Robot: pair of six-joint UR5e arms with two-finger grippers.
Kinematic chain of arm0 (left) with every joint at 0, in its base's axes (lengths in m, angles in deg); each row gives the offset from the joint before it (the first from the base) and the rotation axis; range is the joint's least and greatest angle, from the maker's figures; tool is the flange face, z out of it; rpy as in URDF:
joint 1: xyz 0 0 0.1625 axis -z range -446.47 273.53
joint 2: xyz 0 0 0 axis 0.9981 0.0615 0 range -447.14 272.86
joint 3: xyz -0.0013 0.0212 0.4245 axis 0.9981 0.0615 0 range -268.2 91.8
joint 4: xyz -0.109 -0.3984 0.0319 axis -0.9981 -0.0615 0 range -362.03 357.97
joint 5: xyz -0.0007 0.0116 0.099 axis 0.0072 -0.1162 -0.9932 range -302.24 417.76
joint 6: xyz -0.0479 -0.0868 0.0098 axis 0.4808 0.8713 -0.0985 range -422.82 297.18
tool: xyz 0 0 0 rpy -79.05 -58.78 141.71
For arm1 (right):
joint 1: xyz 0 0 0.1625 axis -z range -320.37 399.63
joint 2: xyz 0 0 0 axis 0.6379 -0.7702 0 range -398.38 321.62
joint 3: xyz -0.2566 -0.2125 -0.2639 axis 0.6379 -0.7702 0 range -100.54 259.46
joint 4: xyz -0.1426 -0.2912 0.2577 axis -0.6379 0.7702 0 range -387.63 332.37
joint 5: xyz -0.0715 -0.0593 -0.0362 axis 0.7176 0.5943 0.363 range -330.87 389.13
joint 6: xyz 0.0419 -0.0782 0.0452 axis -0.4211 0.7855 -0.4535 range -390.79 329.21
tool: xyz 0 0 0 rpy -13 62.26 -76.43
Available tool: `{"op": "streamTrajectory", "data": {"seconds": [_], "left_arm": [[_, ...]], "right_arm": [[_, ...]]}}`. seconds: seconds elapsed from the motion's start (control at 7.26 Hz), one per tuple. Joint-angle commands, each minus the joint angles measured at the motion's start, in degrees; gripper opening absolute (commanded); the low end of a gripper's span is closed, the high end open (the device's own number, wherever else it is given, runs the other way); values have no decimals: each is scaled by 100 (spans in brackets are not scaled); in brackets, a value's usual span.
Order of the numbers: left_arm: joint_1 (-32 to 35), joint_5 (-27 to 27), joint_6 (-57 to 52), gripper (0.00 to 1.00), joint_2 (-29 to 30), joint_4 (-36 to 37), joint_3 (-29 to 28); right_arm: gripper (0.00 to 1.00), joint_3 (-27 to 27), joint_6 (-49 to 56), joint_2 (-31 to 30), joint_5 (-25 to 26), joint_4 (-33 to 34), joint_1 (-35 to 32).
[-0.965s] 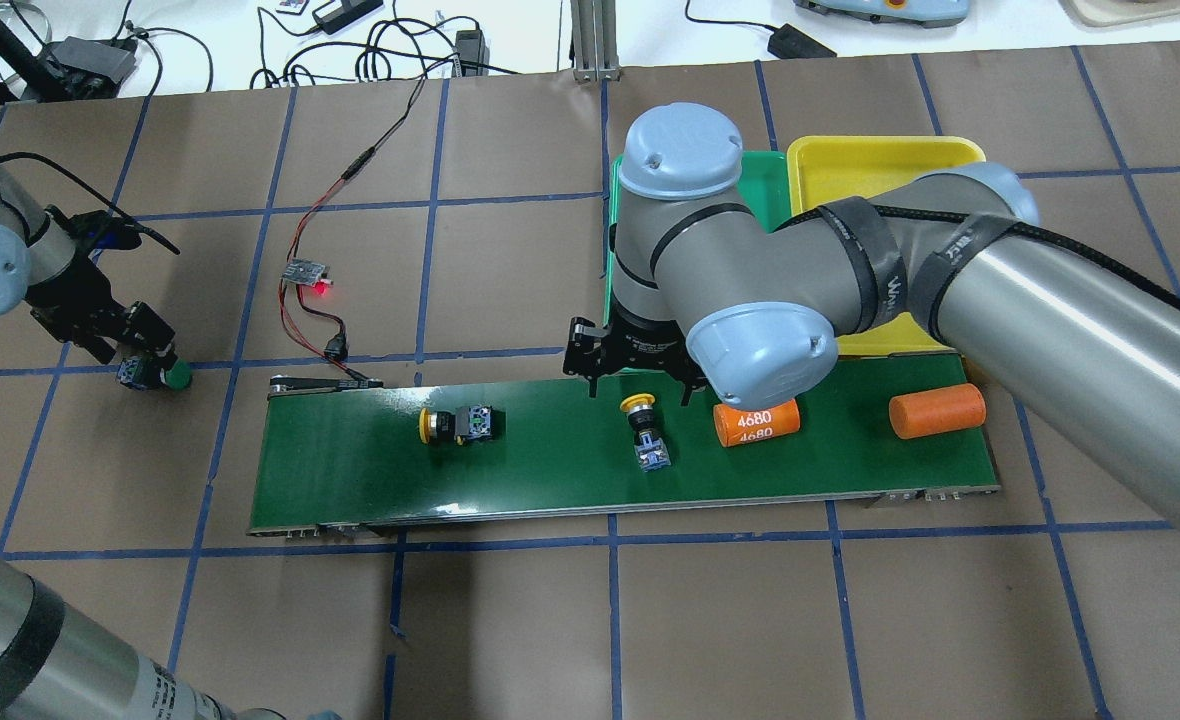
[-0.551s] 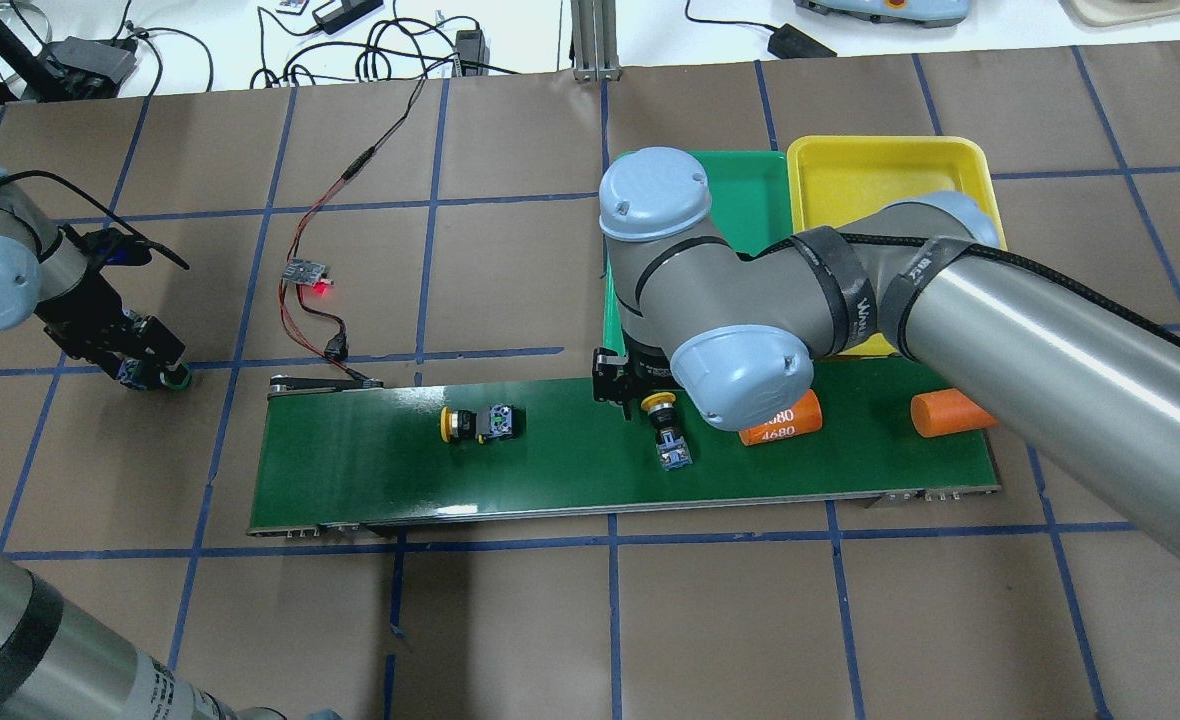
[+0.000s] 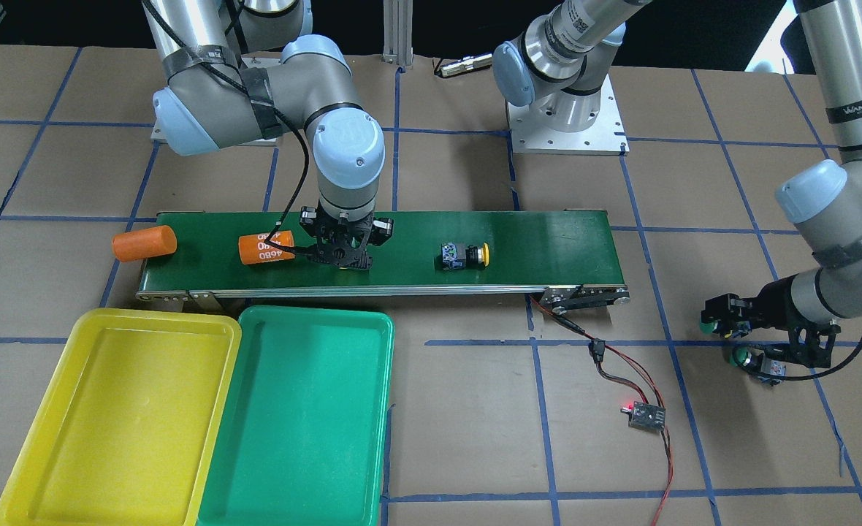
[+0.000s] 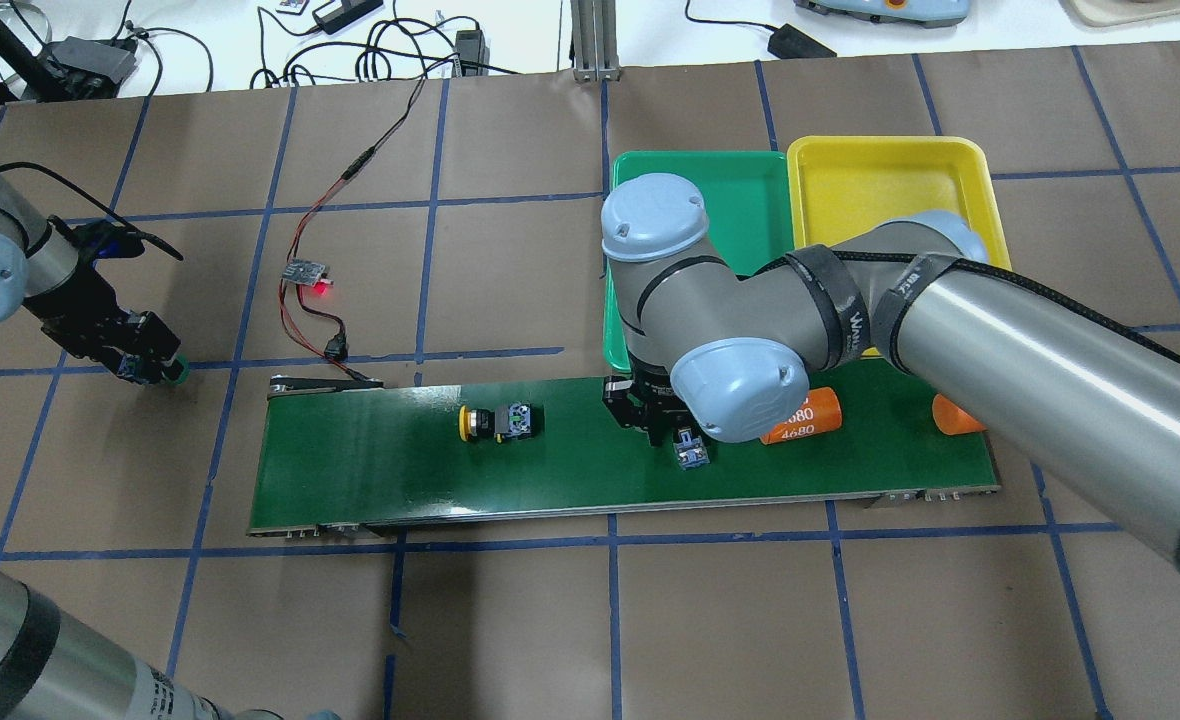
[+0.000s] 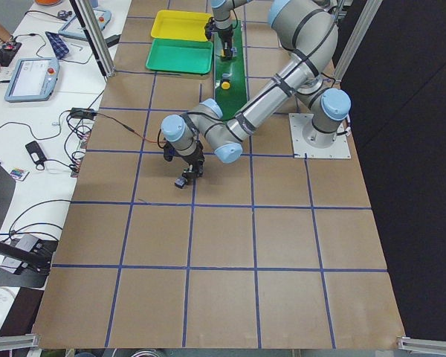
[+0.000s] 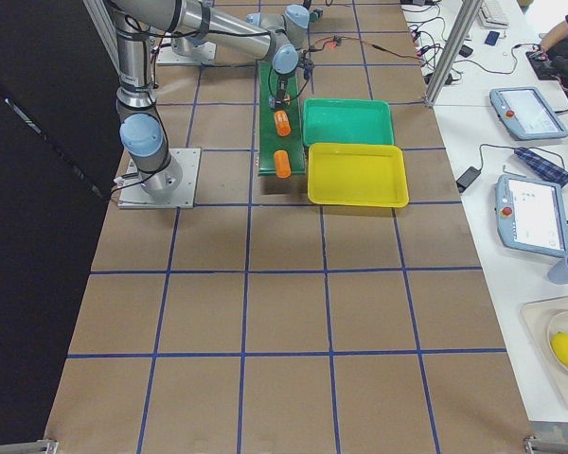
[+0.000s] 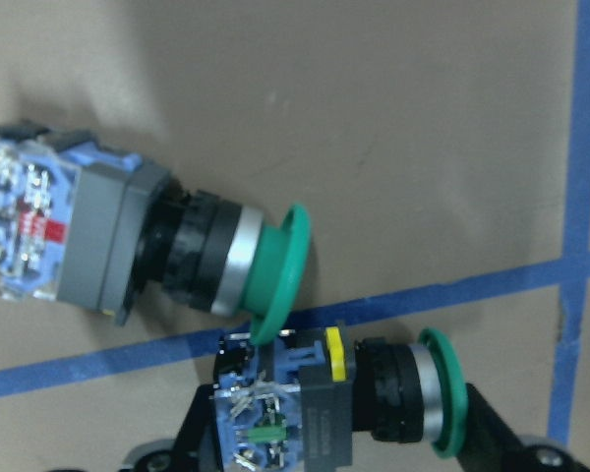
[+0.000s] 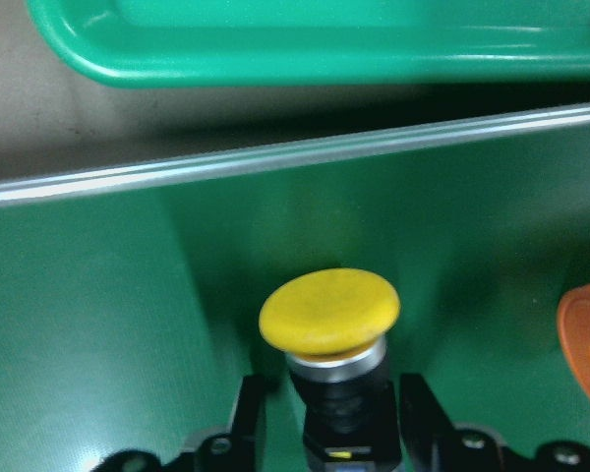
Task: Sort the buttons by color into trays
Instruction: 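Lift yellow-capped button into yellow tray right while left places green button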
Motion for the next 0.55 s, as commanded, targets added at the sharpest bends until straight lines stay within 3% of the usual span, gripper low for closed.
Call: {"op": "streamTrajectory", "data": {"seconds": [0.0,0.14,0.28,0.41], "left_arm": [[470,462,1263,0,-1122,-1403,25],[1082,473,1975,0,-1598,-1549,252],[1671,482,2766,0,-2003,-1464,959],[2138,456,3400,0,-2259,-654,1592]], "right_arm": [[0,-65,6,-92,14,0,60],[0,-144,-2,-345,57,27,139],[0,-336,24,-591,197,53,392],[0,-564,189,-576,485,105,934]]}}
